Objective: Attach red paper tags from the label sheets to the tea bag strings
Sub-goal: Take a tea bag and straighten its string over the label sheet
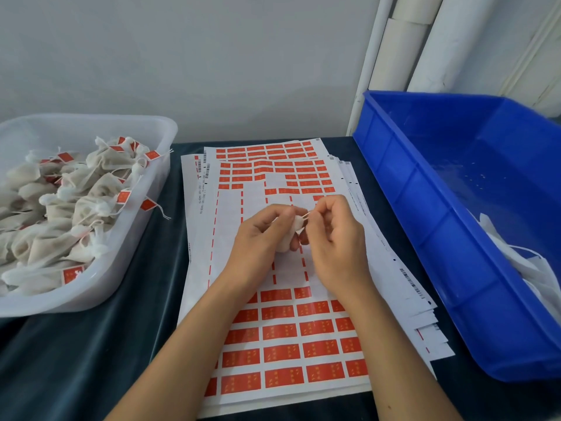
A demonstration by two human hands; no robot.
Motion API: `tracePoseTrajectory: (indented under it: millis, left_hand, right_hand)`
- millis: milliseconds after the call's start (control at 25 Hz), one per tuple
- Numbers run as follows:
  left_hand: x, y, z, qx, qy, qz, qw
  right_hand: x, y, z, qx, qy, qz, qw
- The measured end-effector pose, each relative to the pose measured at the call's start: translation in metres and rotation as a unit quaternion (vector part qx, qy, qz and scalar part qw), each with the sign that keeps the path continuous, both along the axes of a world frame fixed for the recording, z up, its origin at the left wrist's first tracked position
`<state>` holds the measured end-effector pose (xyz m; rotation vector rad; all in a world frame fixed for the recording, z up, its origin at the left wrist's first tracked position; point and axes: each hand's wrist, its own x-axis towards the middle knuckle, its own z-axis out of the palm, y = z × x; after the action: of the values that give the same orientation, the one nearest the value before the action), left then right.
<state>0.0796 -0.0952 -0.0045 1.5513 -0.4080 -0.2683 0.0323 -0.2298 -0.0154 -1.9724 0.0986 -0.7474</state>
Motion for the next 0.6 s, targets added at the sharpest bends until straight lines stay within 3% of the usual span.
tracePoseTrajectory:
  millis: [600]
  left_hand:
    - [-0.0011,-0.0035,0.0034,0.061,0.029,-0.031,0.997]
  right_hand:
    - [-0.0008,-0.004,-0.0017,-0.087,0.031,-0.126,0.988]
